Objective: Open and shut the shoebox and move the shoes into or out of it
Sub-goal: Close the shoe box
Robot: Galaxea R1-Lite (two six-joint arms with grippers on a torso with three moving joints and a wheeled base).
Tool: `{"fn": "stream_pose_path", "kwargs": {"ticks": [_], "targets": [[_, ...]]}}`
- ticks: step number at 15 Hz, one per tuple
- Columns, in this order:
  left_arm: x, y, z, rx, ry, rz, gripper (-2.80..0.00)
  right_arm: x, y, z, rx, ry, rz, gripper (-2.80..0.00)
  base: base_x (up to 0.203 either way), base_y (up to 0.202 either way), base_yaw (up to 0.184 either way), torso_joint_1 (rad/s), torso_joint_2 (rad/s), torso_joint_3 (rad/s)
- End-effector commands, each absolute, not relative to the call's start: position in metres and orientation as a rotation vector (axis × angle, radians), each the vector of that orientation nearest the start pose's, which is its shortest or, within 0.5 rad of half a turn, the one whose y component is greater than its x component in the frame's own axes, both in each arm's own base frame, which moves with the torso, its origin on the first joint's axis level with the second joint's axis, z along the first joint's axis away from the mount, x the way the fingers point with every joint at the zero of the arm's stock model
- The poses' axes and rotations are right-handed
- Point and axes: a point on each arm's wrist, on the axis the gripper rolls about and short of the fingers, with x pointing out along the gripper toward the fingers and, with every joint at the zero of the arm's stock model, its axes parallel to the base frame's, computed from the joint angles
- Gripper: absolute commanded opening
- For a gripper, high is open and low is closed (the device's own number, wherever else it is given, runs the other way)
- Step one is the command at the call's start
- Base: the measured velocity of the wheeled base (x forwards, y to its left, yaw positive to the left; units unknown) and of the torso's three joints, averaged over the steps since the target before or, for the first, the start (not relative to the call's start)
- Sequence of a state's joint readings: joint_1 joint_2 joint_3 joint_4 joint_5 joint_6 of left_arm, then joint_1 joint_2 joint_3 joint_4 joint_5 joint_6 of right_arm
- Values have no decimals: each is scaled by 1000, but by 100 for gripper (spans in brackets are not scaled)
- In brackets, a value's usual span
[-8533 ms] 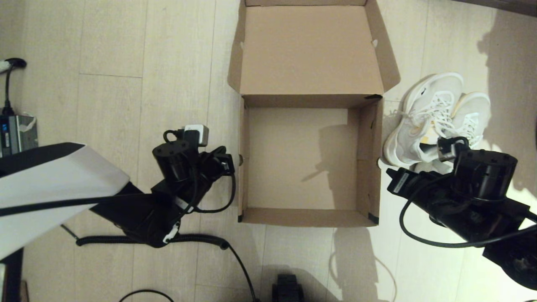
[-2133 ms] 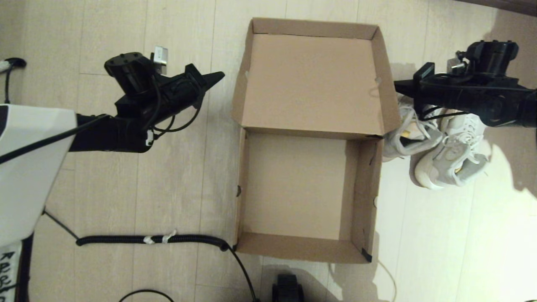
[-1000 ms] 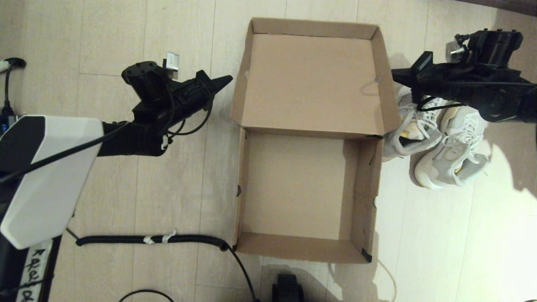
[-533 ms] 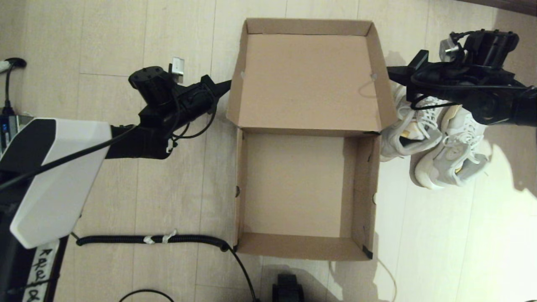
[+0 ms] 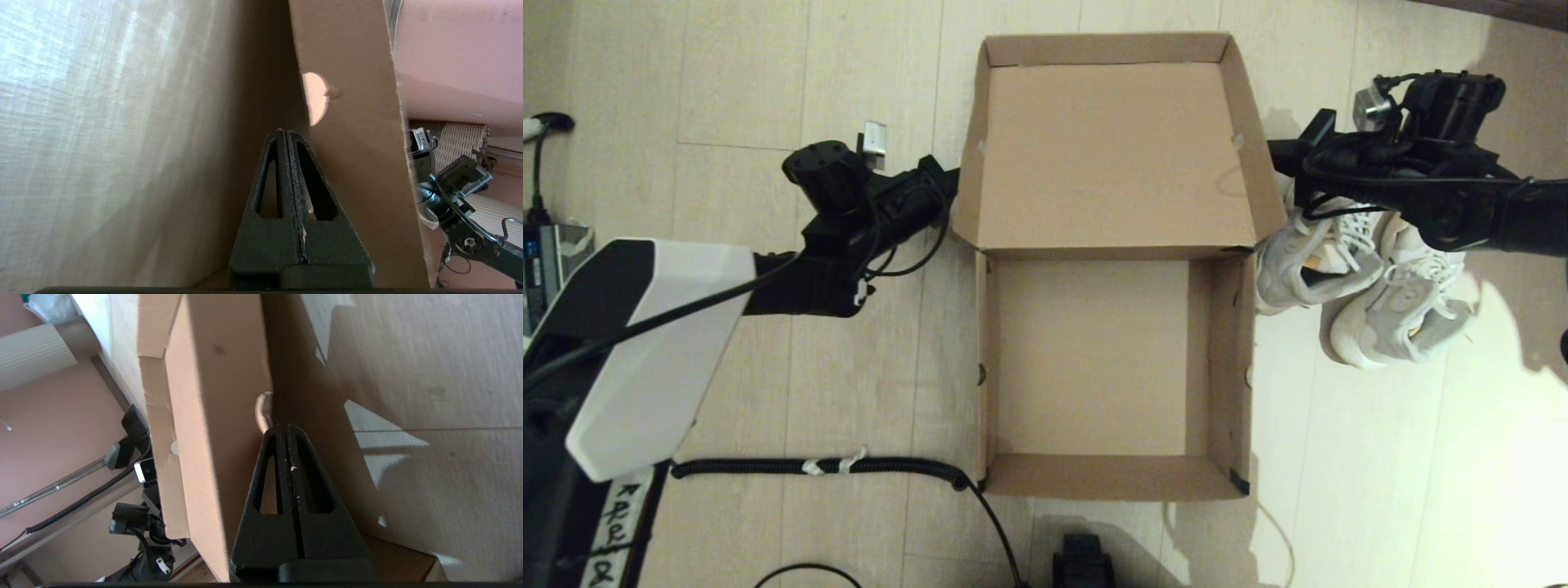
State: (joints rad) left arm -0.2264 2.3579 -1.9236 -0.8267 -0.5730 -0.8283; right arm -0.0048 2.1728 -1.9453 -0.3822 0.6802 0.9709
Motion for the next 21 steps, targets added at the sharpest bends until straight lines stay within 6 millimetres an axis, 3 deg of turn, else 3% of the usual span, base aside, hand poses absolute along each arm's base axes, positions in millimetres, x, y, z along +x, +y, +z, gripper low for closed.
{"fn": "stream_pose_path", "kwargs": {"ticks": [1, 8, 14, 21], "targets": [[482, -124, 237, -708, -37, -904, -280, 460, 14, 287, 887, 210, 688, -280, 0, 0, 0, 0, 0, 0], [477, -123, 249, -814, -75, -964, -280, 465, 21, 278, 900, 241, 700, -280, 0, 0, 0, 0, 0, 0], [475, -125, 251, -855, -66, -989, -280, 467, 20, 281, 1057, 251, 724, -280, 0, 0, 0, 0, 0, 0], [469, -123, 261, -892, -90, -1017, -280, 458, 17, 298, 1189, 252, 773, -280, 0, 0, 0, 0, 0, 0]]}}
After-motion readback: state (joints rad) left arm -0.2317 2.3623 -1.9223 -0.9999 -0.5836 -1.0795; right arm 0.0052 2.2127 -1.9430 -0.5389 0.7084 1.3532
